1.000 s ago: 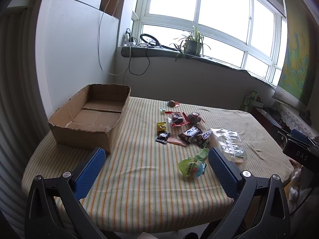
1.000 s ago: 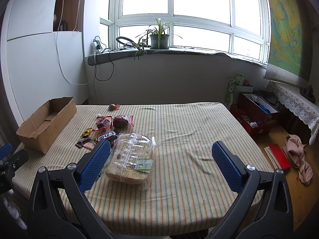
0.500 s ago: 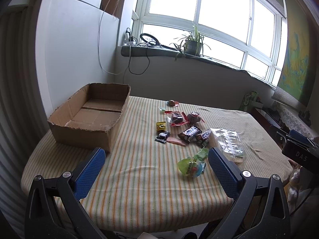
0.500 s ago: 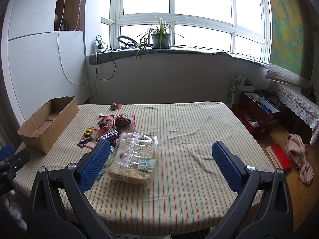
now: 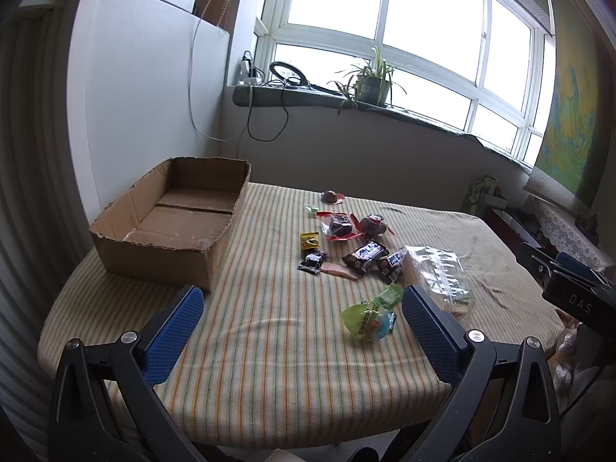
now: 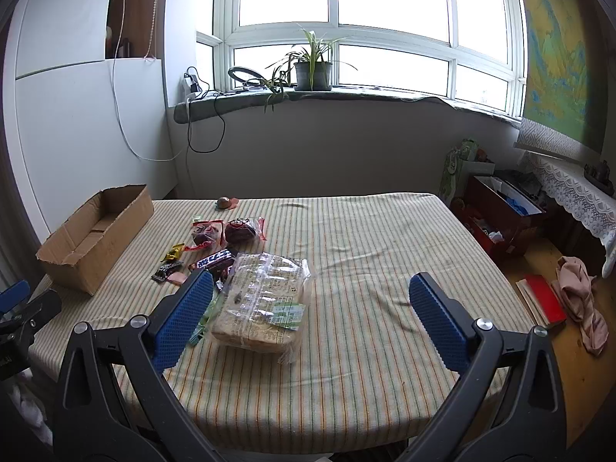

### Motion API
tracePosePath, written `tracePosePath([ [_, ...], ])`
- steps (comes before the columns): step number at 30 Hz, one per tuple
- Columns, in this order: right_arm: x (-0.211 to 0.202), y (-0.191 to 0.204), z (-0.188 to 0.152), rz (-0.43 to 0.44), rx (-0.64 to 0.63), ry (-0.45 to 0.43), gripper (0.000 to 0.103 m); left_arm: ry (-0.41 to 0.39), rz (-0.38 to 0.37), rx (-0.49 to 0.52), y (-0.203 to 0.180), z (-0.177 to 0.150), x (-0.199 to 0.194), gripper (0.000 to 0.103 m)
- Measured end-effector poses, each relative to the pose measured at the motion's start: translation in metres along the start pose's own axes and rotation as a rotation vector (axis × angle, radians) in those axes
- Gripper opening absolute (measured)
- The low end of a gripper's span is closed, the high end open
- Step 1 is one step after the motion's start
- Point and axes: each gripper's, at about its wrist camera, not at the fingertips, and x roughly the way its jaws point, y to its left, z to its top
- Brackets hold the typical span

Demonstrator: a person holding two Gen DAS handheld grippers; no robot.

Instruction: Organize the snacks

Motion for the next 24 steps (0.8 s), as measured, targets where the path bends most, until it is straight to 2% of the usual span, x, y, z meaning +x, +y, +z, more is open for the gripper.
tracePosePath([
  [24,0.0027,0.0030,-0.0023,0.008,0.000,0.014,0.103,0.001,-0.003,0.002,-0.0015,-0.0002,-0.0006,0.102],
])
